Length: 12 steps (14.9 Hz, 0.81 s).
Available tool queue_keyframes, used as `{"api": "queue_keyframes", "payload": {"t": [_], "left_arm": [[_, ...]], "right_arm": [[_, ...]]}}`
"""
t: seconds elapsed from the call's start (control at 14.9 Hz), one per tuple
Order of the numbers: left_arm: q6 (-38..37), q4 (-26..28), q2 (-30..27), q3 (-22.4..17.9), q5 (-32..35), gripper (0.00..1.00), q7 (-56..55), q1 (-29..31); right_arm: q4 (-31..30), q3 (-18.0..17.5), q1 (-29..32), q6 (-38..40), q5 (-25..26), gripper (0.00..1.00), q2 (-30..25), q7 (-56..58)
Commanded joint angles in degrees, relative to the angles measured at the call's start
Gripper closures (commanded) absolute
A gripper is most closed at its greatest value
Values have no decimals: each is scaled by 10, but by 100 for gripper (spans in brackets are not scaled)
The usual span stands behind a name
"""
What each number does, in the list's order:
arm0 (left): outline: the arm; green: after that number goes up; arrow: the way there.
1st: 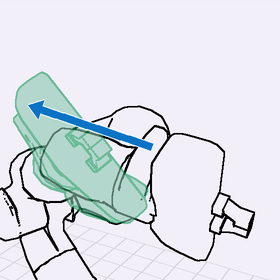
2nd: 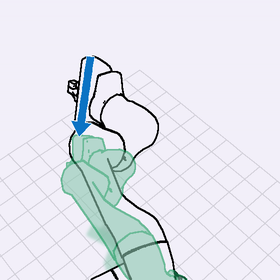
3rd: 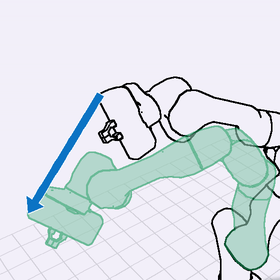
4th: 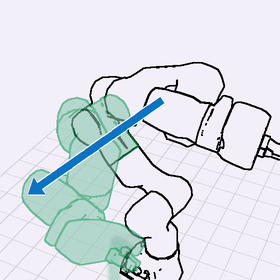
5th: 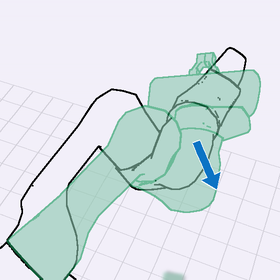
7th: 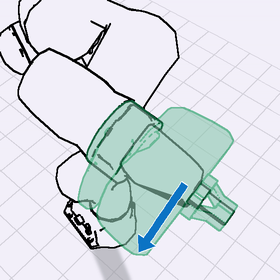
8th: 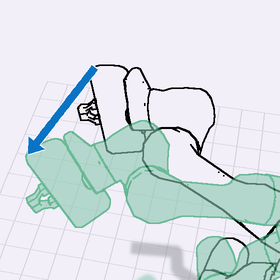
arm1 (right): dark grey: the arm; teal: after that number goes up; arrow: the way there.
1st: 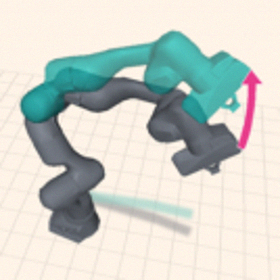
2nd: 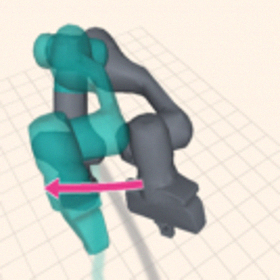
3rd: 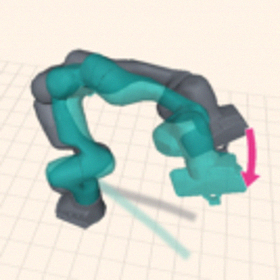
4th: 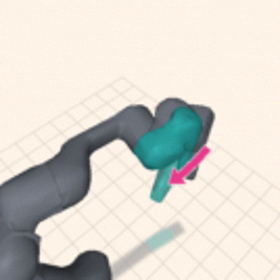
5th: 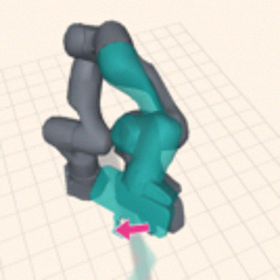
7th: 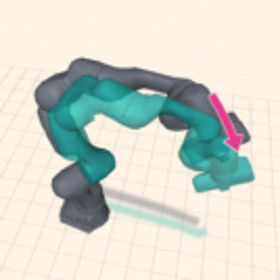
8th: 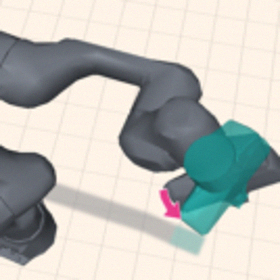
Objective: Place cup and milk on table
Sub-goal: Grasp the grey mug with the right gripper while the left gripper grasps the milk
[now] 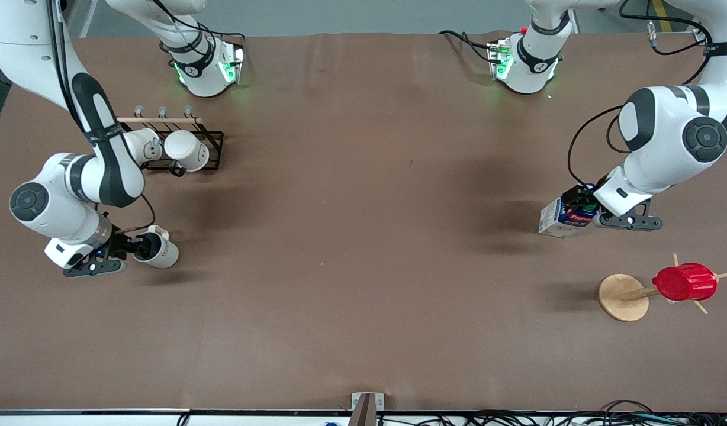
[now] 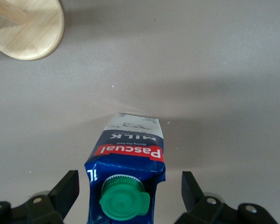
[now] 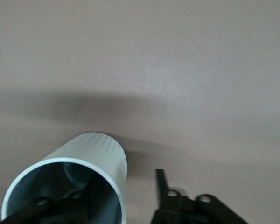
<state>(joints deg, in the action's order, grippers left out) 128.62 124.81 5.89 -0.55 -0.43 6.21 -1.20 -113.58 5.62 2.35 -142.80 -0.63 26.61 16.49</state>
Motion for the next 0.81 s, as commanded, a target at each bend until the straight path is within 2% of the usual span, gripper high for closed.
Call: {"api": "queue_keyframes", "payload": {"t": [0.0, 0.13, 0.2, 0.54, 0.74], "left_arm": [[10, 7, -1, 0, 9, 5, 7, 1], [10, 7, -1, 0, 9, 7, 7, 1], [10, 6, 0, 0, 9, 13, 7, 1], [5, 1, 1, 0, 9, 42, 3, 8], [2, -11, -3, 1, 9, 52, -1, 9]], "right_arm": [[-5, -3, 2, -4, 2, 100, -2, -14], [5, -2, 3, -3, -1, 100, -3, -17], [12, -2, 4, 4, -2, 100, -5, -22], [104, -18, -29, 208, -3, 100, -34, -129], [137, -98, -33, 258, -1, 100, -40, -231]]}}
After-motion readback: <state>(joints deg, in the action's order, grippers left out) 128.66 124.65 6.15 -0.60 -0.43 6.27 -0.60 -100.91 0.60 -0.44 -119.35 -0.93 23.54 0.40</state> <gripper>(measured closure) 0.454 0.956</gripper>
